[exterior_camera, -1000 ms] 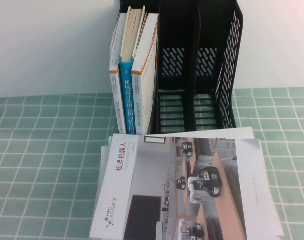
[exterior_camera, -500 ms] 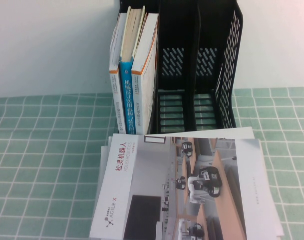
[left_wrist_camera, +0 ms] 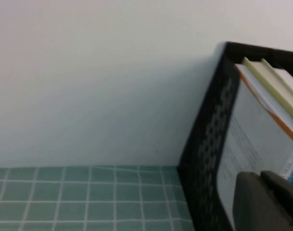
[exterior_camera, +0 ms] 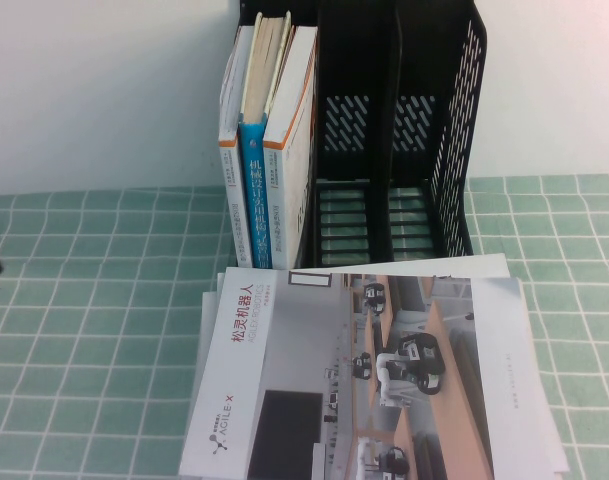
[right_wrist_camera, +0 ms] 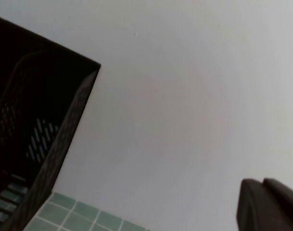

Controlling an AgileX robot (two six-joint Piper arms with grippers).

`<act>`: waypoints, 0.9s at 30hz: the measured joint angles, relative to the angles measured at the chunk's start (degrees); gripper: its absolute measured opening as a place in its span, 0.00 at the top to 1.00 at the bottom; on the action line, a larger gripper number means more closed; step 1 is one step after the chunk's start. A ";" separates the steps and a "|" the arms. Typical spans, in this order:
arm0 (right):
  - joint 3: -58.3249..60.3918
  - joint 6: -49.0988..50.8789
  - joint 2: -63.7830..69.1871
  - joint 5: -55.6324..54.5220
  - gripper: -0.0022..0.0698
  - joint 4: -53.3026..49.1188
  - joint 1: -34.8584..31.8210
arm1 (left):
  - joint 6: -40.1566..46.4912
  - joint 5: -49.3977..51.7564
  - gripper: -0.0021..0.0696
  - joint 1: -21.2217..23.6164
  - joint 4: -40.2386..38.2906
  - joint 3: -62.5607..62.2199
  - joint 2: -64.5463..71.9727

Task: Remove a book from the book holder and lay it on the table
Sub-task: Hold the bookshelf

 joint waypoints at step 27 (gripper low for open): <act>1.70 17.09 10.24 18.58 0.97 -34.18 -0.11 | 2.94 12.04 0.97 -30.54 -2.84 -6.22 14.60</act>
